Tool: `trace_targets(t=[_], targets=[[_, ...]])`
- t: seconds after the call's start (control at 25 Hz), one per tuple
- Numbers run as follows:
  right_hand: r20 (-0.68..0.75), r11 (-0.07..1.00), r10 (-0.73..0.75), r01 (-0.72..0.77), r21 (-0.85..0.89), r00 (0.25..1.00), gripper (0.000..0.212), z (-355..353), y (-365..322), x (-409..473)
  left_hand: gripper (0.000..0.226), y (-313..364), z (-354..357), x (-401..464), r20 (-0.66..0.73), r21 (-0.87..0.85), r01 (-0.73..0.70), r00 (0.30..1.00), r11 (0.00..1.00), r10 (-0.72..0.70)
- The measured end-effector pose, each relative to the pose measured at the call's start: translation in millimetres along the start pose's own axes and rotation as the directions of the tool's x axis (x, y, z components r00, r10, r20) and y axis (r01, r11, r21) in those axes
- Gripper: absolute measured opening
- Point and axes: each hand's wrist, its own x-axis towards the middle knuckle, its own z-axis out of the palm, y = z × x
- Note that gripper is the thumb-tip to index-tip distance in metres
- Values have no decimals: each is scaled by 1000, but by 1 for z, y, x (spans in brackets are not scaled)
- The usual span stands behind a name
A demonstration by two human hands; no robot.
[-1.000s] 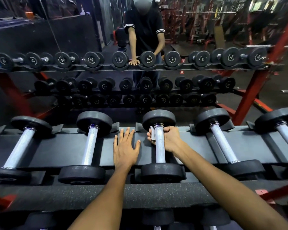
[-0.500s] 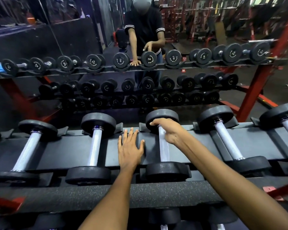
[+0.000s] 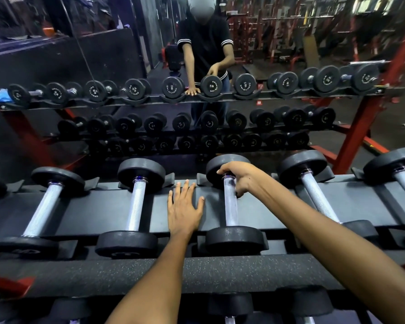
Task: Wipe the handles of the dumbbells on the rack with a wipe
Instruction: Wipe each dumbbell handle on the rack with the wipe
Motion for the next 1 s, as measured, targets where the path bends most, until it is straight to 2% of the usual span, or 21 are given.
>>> trace_targets(t=[0.16,0.28,0.4,0.48,0.52,0.6,0.72,0.8,0.88,0.92,1.0], targets=[[-7,995,-101,101,-26,995,23,15,0,-7,58,0,1,-1,11,-7,4,1000,1000,-4],[-79,997,-80,80,-8,994,30,10,-1,-8,58,1,-1,0,12,3,11,1000,1000,-11],[-114,990,-138,140,11,984,12,22,5,-5,58,1,-2,-1,10,-13,3,1000,1000,-3],[-137,977,-181,162,-137,974,43,31,14,-1,58,1,-1,-2,5,-18,4,1000,1000,-4],[-137,967,-206,179,-183,969,40,30,14,0,58,1,0,-1,6,-9,3,1000,1000,-3],[-124,973,-198,180,-146,972,11,20,14,5,60,0,2,1,16,41,-12,1000,999,12],[-177,971,-194,163,-177,965,18,12,16,16,66,-1,2,3,44,96,-15,999,995,11],[-318,922,-274,154,-356,908,11,20,22,25,68,1,1,3,48,96,-22,999,995,17],[-445,878,-342,112,-465,828,30,29,36,24,65,0,1,4,39,95,-32,999,995,28],[-487,866,-393,135,-482,779,30,29,42,18,63,0,2,6,42,93,-32,999,995,28],[-494,816,-521,238,-526,696,11,19,56,4,62,0,1,4,70,99,-36,997,994,29]])
